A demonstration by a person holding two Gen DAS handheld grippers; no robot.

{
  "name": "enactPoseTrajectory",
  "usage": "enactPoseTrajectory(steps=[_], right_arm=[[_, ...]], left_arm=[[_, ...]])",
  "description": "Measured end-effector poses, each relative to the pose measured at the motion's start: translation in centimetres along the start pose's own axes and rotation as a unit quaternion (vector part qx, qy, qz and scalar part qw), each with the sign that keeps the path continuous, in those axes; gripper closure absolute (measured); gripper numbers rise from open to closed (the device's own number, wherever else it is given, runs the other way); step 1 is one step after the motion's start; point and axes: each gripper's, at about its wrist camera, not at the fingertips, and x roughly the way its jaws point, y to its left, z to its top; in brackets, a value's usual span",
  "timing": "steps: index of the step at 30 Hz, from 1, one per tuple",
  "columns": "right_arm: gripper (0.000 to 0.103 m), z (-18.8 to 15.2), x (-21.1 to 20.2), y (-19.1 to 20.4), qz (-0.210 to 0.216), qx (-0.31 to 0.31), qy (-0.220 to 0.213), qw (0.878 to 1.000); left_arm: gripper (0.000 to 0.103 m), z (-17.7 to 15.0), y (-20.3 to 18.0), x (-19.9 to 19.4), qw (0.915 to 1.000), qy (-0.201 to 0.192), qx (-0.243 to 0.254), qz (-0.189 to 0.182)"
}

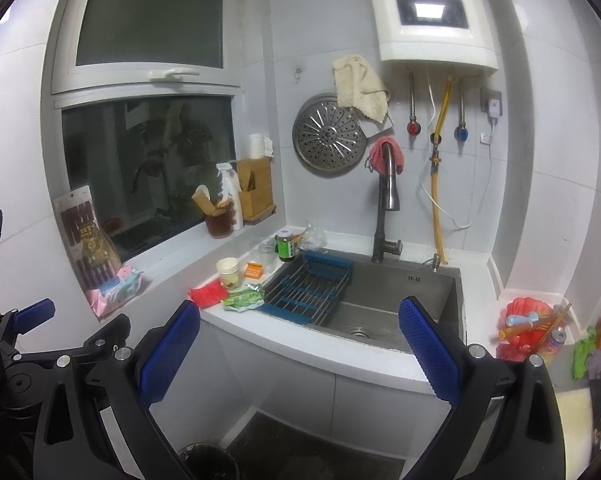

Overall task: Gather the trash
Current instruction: 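Move the right tool toward the clear plastic cups beside the sink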

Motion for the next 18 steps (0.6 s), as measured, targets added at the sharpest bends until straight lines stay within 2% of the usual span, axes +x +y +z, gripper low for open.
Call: enactPoseTrajectory(steps=[9,18], right_arm=[[0.006,0.6,2.4,0.0,0.016,-0.010,0.004,1.000],[0.006,2.0,5.6,-1.3,0.022,-0.024,0.004,0.999]], left_arm=[[0.006,1.1,-0.9,2.1,0.9998,0.011,-0.009,0.012],[0.006,3.1,-1.9,4.0,0.9993,0.005,-0.026,0.025]])
